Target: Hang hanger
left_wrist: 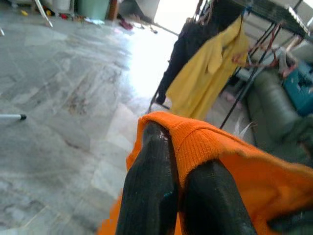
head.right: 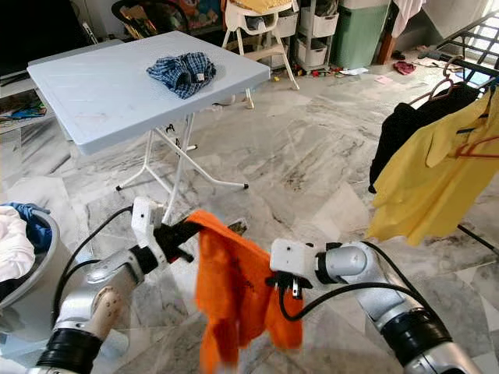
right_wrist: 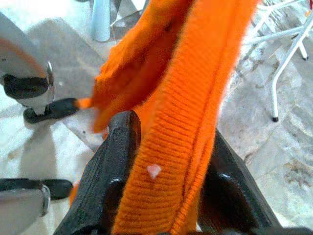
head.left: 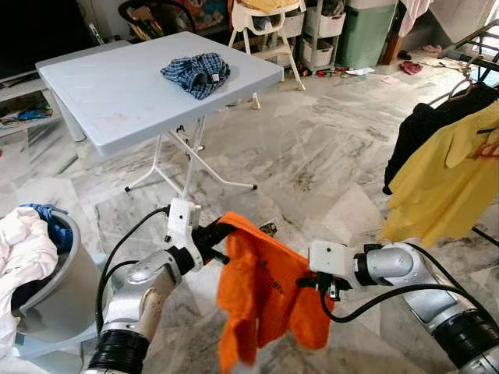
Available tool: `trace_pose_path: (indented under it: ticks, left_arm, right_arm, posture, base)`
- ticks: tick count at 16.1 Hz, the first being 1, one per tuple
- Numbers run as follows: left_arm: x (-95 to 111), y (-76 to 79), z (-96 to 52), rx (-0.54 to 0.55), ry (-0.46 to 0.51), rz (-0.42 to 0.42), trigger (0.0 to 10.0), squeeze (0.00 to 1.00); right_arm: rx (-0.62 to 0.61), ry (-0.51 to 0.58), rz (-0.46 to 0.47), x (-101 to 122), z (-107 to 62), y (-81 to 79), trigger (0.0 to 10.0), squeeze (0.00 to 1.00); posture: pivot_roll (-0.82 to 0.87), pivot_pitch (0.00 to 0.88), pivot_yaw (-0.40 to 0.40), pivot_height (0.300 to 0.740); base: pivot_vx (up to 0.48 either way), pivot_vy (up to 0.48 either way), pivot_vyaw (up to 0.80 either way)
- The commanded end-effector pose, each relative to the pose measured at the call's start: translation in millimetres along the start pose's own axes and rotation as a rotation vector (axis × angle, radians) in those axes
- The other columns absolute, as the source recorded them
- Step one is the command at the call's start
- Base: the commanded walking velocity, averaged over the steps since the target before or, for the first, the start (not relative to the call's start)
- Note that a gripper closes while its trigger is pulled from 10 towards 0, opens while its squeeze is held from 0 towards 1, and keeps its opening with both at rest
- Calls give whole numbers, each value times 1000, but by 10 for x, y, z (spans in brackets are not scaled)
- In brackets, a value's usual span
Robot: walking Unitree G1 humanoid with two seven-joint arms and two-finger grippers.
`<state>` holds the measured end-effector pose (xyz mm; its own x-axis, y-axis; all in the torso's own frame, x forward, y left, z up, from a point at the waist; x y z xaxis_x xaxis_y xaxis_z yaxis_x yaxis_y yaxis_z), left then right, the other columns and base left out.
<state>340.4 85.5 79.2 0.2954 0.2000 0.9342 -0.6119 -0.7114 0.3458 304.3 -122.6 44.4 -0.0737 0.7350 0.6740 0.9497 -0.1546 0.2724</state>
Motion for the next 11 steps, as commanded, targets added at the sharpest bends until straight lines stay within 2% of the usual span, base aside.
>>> trace_pose_path:
  ticks: [1, 3, 6, 9, 10, 11]
  left_arm:
    - [44, 3, -17, -15, -13, 37, 0, 0]
    - [29, -11, -52, -33, -49, 82, 0, 0]
    - [12, -51, -115, -58, -103, 236, 0, 0]
    - [-188, -98, -229, -111, -239, 465, 0, 0]
    - [-318, -87, -287, -153, -307, 572, 0, 0]
    - [-400, -73, -328, -182, -344, 619, 0, 0]
  right_arm:
    - [5, 8, 33, -17, -22, -18, 10000, 1000]
    - [-8, -7, 40, -83, -26, -28, 10000, 1000]
    - [-44, -10, 59, -112, -44, 34, 10000, 1000]
    - [-67, 5, 79, -90, -83, 96, 10000, 1000]
    - [-74, -1, 78, -108, -105, 119, 10000, 1000]
    - [-78, -4, 77, -118, -118, 133, 10000, 1000]
  posture:
    - [-92, 0, 58, 740]
    - [-91, 0, 62, 740]
    - [-90, 0, 67, 740]
    - [-87, 0, 67, 740]
    - [-88, 0, 67, 740]
    - [-87, 0, 67, 740]
  base:
    - [0, 0, 0]
    - [0, 0, 0]
    - [0, 0, 0]
    - [0, 0, 0]
    - [0, 0, 0]
    - [0, 0, 0]
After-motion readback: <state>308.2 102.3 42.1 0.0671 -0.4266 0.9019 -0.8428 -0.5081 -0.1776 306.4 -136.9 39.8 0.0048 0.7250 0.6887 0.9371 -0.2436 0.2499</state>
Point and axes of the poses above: a point about 5 cm out from each wrist's last joint towards the gripper, its own z axis pointing out of the wrist towards the gripper, its own x axis along the axis of the wrist's last joint, y = z × x, the point moved 6 cm from there along z, pointing out of the wrist towards the gripper
